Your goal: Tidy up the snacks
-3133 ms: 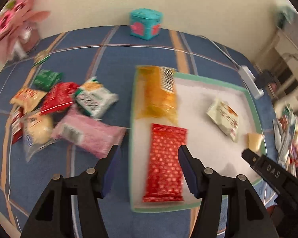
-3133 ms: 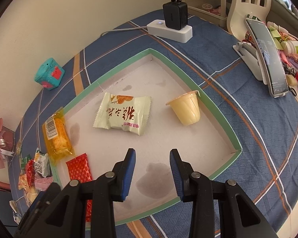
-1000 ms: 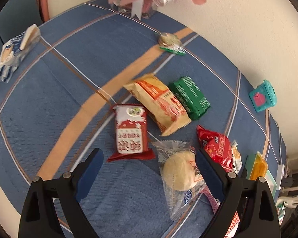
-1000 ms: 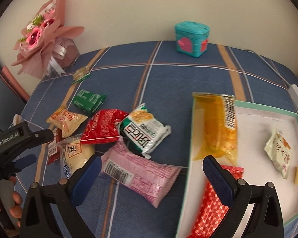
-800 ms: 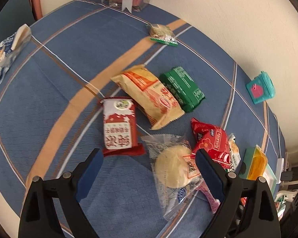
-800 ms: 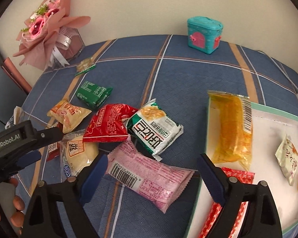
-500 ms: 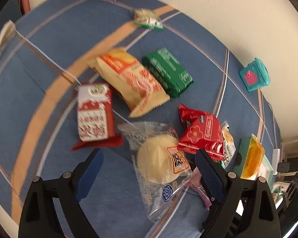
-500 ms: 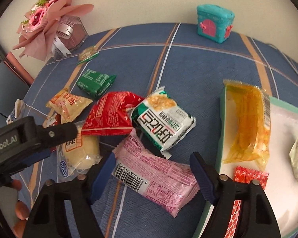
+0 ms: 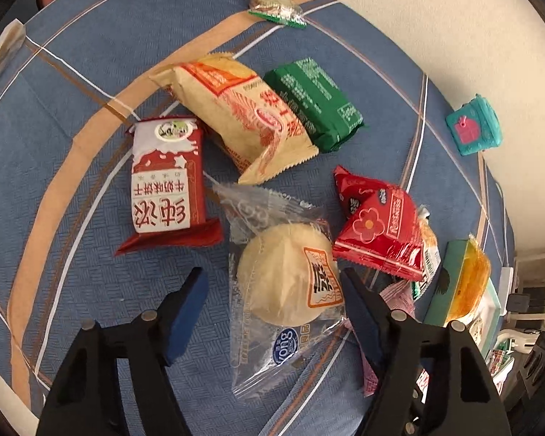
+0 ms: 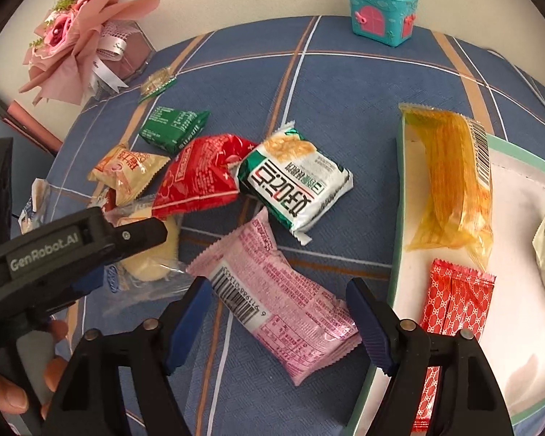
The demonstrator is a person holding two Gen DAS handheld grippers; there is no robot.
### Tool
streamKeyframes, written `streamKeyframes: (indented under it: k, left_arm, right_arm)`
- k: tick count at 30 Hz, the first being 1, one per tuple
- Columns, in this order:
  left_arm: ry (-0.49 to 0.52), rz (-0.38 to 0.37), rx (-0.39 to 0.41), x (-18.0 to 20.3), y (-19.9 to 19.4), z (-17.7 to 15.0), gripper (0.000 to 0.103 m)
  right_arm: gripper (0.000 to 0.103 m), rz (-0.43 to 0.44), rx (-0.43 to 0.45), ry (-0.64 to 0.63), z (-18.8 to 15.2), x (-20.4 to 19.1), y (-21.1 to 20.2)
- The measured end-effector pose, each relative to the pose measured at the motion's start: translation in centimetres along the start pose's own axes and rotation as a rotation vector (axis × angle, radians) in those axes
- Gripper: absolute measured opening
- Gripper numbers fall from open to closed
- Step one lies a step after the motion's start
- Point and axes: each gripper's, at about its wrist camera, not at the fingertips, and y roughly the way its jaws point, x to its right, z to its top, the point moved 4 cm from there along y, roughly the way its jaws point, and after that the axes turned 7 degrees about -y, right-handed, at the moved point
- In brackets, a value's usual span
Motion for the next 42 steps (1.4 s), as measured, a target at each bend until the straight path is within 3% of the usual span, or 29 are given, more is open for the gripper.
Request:
streamKeyframes:
  k: [9, 13, 15, 20, 27, 36, 42]
  left_arm:
    - [0.010, 0.030, 0.006, 0.4, 1.1, -0.4, 0.071]
    - [-0.002, 0.028, 0.015, 0.7, 1.3, -0.3, 0.065]
    - [-0.010, 0.015, 0.016, 0.9, 1.4, -0.1, 0.057]
    - [-0.022, 0.006, 0.017, 0.4, 1.1, 0.2, 0.055]
    - [-0.045, -0.028, 0.021, 0.0, -0.3, -0.2, 0.053]
    - [-0.032, -0.060, 0.113, 0.1, -4.8, -0.1, 0.053]
    - [-0.013, -0.063, 0.174, 1.0, -7.0, -0.8, 0.053]
  right_arm:
    - [0.069, -0.051, -0.023, -0.042, -0.5, -0.3, 1.3]
    - [0.058, -0.081, -0.016, -0.040, -0.7, -0.1, 1.5]
    - [0.050, -0.097, -0.013, -0.031, -0.7, 0.0, 1.4]
    - [0.040, -0.097, 0.005, 0.011, -0.9, 0.8, 0.9]
    - [0.038, -0.034, 0.037, 0.065, -0.9, 1.4, -0.9]
    - [0.038, 0.022, 0.124, 0.106, -0.6, 0.9, -5.3]
    - [0.038, 0.022, 0.158, 0.148, -1.0, 2.8, -8.1]
